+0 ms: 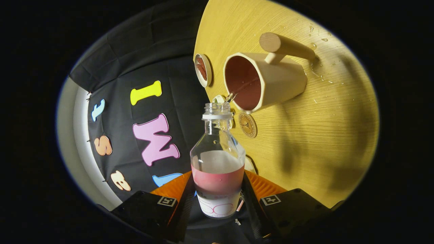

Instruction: Take the bottle from table, then pour the juice into the cup, finally place the bottle on the coaster

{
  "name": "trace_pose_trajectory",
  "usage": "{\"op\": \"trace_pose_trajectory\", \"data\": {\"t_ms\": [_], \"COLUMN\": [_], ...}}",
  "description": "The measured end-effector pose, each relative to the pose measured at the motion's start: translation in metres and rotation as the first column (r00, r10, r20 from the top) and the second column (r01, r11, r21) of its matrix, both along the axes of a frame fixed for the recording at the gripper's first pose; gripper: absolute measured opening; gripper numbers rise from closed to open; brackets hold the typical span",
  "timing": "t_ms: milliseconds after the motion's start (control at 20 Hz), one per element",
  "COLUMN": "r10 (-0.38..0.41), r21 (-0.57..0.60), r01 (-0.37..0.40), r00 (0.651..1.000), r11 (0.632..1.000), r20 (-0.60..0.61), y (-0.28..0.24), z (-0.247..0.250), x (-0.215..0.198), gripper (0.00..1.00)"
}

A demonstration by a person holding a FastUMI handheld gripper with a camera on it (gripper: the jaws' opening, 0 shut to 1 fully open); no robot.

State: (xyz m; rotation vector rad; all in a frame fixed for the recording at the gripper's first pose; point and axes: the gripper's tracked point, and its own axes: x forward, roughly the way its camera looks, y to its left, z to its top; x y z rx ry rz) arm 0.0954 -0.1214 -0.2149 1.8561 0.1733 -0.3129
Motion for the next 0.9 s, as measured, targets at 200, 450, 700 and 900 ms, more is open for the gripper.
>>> {"op": "trace_pose_trajectory", "data": {"t_ms": [200,450,700,900], "r10": [-0.012,-0.043,-0.066,-0.090], "r21": [0.021,0.044,0.065,0.102], "r01": [0.012,0.042,0.064,0.086], "r00": [1.000,0.999,0.997,0.995], "r11": [1.000,0.998,0.996,0.991], "r20": [0.006,0.019,0.030,0.036], "y": [0.000,-0.005,-0.009,-0.013], "z": [0.001,0.007,0.010,0.015], "x": [0.001,0.003,0.005,0.007], "gripper": [0.75,0.75,0.75,0.75]}}
